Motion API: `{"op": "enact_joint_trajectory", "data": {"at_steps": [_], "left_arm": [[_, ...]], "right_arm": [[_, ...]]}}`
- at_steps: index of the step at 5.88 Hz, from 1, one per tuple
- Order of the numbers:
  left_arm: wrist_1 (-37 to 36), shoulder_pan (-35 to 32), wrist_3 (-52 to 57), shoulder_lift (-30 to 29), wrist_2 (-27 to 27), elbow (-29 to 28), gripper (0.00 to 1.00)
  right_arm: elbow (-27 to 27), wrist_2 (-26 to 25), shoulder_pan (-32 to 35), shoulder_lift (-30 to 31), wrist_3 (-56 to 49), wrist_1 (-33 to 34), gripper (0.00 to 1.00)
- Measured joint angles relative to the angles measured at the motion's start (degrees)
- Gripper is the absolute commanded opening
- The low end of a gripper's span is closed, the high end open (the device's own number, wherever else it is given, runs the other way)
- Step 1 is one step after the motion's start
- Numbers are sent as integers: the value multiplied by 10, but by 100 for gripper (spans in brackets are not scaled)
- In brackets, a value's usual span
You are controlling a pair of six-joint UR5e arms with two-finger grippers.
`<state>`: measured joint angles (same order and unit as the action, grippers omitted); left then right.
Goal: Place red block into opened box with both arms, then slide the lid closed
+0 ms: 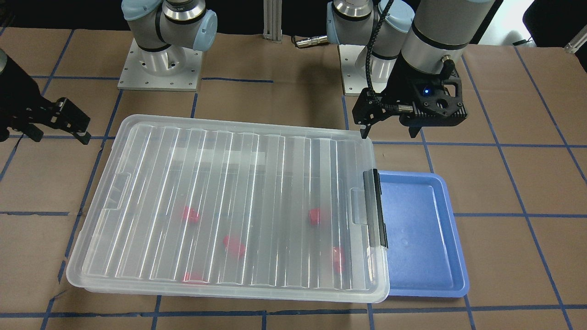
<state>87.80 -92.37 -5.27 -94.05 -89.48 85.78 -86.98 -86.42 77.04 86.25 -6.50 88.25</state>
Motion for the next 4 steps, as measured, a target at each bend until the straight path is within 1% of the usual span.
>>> {"op": "enact_joint_trajectory", "data": {"at_steps": [2, 3, 4], "left_arm": [[0, 0, 0, 0, 0, 0, 98], [0, 0, 0, 0, 0, 0, 98], [0, 0, 0, 1, 0, 0, 98]], "right_arm": [[23, -12, 92, -2, 118, -18, 100], [26, -23, 111, -3, 140, -18, 100], [26, -27, 114, -2, 145, -18, 100]]}}
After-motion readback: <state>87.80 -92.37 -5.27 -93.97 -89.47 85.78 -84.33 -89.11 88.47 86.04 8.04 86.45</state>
